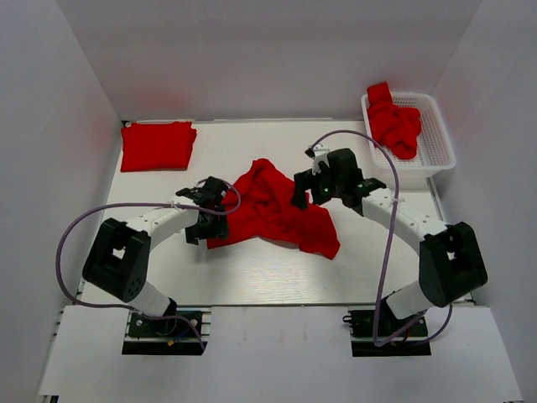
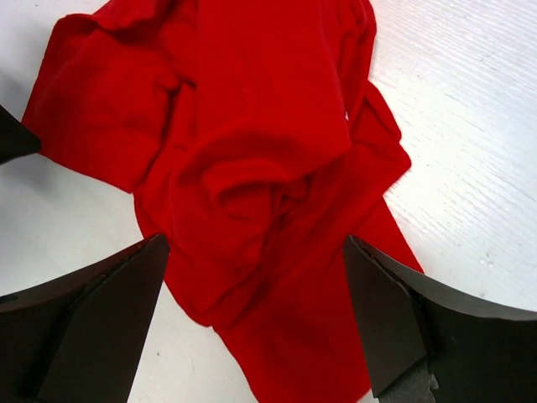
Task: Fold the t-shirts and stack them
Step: Flatten out the tshirt
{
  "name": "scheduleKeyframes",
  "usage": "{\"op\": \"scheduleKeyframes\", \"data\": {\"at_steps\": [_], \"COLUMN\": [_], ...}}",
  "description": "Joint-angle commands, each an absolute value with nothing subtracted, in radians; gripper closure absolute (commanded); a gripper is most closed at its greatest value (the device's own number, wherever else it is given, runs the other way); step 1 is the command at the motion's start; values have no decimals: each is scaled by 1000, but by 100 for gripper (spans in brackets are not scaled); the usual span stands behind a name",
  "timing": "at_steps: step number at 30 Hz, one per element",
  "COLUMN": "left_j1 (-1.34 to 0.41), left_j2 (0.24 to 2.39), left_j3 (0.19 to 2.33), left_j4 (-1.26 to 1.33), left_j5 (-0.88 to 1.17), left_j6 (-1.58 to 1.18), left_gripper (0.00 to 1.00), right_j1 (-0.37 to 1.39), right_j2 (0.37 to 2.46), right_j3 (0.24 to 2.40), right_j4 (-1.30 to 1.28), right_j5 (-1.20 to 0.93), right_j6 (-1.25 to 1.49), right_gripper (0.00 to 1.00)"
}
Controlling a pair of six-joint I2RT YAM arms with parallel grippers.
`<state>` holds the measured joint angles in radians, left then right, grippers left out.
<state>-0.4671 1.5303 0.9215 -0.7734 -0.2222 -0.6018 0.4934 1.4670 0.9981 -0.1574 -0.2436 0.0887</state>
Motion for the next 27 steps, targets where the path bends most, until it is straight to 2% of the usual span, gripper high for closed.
{"op": "scheduleKeyframes", "data": {"at_steps": [1,5,9,10,14,19,23,27], "left_j1": [-462,-462,-462,-462,-462,-462,-462,-462], "left_j2": [1555,1586,1629,1638,1663,1566,1476,1454], "left_j3": [899,899,881,881,900,900,882,873], "left_j4": [-713,-672,-615,-615,-615,-606,-597,-588], "left_j5": [-209,-189,-156,-156,-166,-196,-196,-186], "left_j6": [-598,-607,-588,-588,-578,-569,-549,-538], "left_gripper": [20,30,72,100,100,100,100,100], "right_j1": [496,496,491,491,489,479,469,469], "right_j2": [1511,1514,1427,1411,1306,1233,1198,1183], "right_j3": [1083,1063,993,980,902,838,751,683], "right_j4": [-144,-184,-204,-207,-242,-408,-508,-477], "right_j5": [-273,-232,-122,-104,30,210,201,163], "right_j6": [87,84,124,133,214,317,457,511], "right_gripper": [10,10,10,10,10,10,10,10]}}
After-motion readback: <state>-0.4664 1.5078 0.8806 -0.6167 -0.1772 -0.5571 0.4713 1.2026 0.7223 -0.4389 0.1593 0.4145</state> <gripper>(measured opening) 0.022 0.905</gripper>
